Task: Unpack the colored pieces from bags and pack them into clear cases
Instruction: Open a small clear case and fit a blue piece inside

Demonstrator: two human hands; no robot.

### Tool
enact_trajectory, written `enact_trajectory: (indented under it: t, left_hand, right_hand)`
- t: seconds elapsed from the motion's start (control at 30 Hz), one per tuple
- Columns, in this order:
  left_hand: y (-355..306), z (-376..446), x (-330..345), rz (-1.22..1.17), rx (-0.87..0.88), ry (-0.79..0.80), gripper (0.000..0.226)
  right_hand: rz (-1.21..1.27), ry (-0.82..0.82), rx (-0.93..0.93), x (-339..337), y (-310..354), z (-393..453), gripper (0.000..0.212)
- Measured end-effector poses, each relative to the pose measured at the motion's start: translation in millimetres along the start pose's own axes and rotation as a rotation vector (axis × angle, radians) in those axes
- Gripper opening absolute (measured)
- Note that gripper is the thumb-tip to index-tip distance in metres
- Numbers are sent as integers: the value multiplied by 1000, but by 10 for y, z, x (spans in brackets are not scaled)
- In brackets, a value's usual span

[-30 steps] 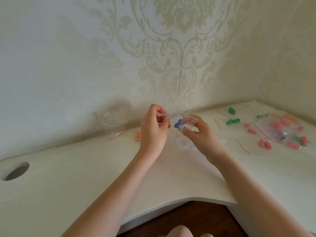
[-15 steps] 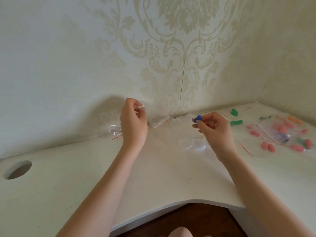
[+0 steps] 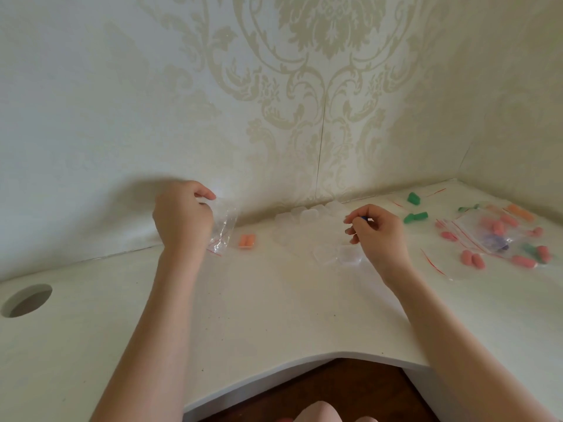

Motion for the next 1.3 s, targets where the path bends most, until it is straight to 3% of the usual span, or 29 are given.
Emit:
enact_trajectory:
  t: [0.1, 0.17, 0.3, 0.43, 0.53, 0.67, 0.8, 0.93, 1.0, 1.13, 1.2, 1.3]
  left_hand:
    - [-349, -134, -121, 14, 177, -163, 35]
    - [-665, -334, -44, -71, 364, -160, 28]
    - [-1131, -952, 566, -199, 625, 300, 21]
    - [-1161, -1431, 1011, 43, 750, 618, 54]
    - [-1077, -1454, 1077, 122, 739, 626, 54]
    - [-1131, -1409, 956, -58, 749, 506, 28]
    - [-1083, -1313, 928, -119, 635, 469, 23]
    - [-1117, -1201, 756, -330, 516, 338, 21]
    - [-1027, -1136, 795, -535, 276, 411, 19]
    - [-727, -1091, 966, -916, -354, 549, 30]
    - [-663, -1103, 1009, -997, -522, 572, 32]
    - [-682, -1173, 1085, -1061, -616, 690, 30]
  right_hand:
    - [7, -64, 19, -71, -33, 40, 26]
    - [34, -101, 36, -122, -47, 56, 26]
    - [-9, -87, 25, -130, -43, 44, 37]
    - [-93, -72, 7, -128, -25, 31, 43]
    - [-124, -48, -8, -89, 14, 4, 43]
    - [-167, 23, -30, 5, 50, -51, 40]
    - [-150, 15, -31, 15, 46, -63, 34]
    - [-106, 43, -72, 39, 87, -75, 25]
    - [-111, 110, -137, 105, 139, -101, 19]
    - [-168, 183, -296, 221, 268, -168, 27]
    - [-166, 164, -321, 196, 316, -177, 23]
    - [-106, 138, -310, 143, 325, -179, 15]
Point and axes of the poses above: each hand's wrist, its own z-axis towards the middle knuckle, its own x-axis out of the palm, y = z × x, the point moved 9 cm from there along z, towards the middle knuckle, and after that the axes turned 6 degrees about -y, right-handed, at the moved point
